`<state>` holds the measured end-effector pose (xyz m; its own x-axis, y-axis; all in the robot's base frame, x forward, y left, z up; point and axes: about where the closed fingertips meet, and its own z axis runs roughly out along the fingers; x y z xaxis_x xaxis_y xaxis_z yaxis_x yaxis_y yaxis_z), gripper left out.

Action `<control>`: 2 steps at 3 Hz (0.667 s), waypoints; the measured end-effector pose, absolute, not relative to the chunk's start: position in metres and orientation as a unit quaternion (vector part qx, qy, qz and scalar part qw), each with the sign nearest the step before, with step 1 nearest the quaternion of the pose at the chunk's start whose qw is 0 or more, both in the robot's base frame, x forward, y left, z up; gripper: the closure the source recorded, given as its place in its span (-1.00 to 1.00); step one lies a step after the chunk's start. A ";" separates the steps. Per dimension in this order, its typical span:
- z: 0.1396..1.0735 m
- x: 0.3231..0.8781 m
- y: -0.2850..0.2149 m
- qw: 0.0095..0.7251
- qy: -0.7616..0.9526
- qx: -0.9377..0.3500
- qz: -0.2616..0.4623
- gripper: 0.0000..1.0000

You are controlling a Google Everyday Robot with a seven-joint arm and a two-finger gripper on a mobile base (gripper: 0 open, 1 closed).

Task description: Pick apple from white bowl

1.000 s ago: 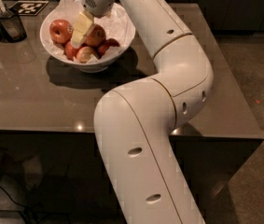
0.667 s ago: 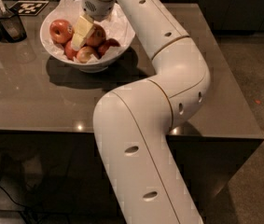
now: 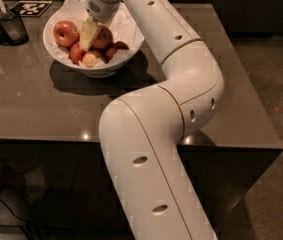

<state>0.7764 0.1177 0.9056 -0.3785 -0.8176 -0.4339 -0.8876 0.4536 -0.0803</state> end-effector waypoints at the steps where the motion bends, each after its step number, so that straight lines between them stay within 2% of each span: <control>1: 0.906 0.776 0.118 0.211 0.826 -0.516 0.083 0.31; 2: 0.906 0.776 0.118 0.211 0.826 -0.516 0.083 0.76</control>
Offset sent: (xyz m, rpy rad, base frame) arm 0.0000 0.0000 0.0000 0.0000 0.0000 0.0000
